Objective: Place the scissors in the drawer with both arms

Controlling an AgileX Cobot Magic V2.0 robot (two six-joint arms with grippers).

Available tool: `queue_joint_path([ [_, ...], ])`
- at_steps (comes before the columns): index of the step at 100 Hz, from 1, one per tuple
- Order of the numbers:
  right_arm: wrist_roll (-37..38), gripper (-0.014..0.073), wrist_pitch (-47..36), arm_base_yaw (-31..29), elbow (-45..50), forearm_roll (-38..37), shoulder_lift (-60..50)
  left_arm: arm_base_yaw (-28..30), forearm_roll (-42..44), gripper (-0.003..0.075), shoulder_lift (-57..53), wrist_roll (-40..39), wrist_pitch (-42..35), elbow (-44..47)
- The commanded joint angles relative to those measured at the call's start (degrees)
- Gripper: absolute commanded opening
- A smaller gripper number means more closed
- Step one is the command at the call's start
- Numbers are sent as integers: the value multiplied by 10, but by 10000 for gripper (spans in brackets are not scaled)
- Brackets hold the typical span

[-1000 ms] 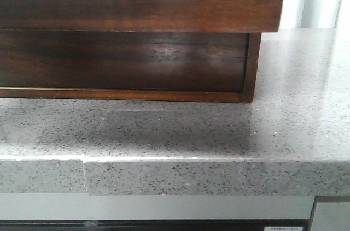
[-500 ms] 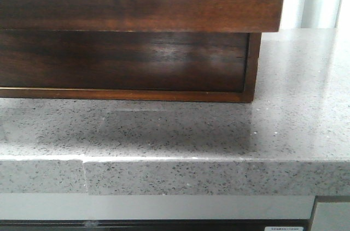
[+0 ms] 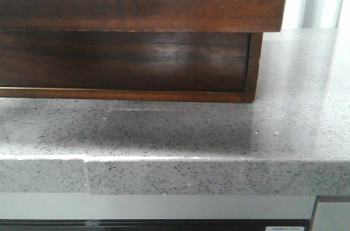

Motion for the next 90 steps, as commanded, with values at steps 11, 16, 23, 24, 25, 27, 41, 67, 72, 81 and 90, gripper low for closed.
queue_joint_path([
  [11, 1, -46, -41, 0, -12, -20, 8, 65, -122, -20, 9, 20, -235, 97],
  [16, 1, -46, -41, 0, -12, -20, 8, 79, -143, -20, 6, 20, -263, 120],
  [23, 1, -46, -41, 0, -12, -20, 8, 98, -171, -20, -10, 20, -273, 148],
  [24, 1, -46, -41, 0, -12, -20, 8, 99, -174, -20, -15, 20, -273, 153],
  [25, 1, -46, -41, 0, -12, -20, 8, 103, -176, -20, -17, 20, -273, 156],
  [27, 1, -46, -41, 0, -12, -20, 8, 107, -182, -20, -25, 20, -272, 164],
  [41, 1, -46, -41, 0, -12, -20, 8, 131, -201, -20, -83, 18, -190, 185],
  [67, 1, -46, -41, 0, -12, -20, 8, 169, -212, -20, -164, 17, -18, 185],
  [72, 1, -46, -41, 0, -12, -20, 8, 171, -214, -20, -162, 17, 1, 185],
  [81, 1, -46, -41, 0, -12, -20, 8, 171, -222, -20, -162, 12, 36, 185],
  [90, 1, -46, -41, 0, -12, -20, 8, 171, -244, -20, -162, 12, 43, 186],
])
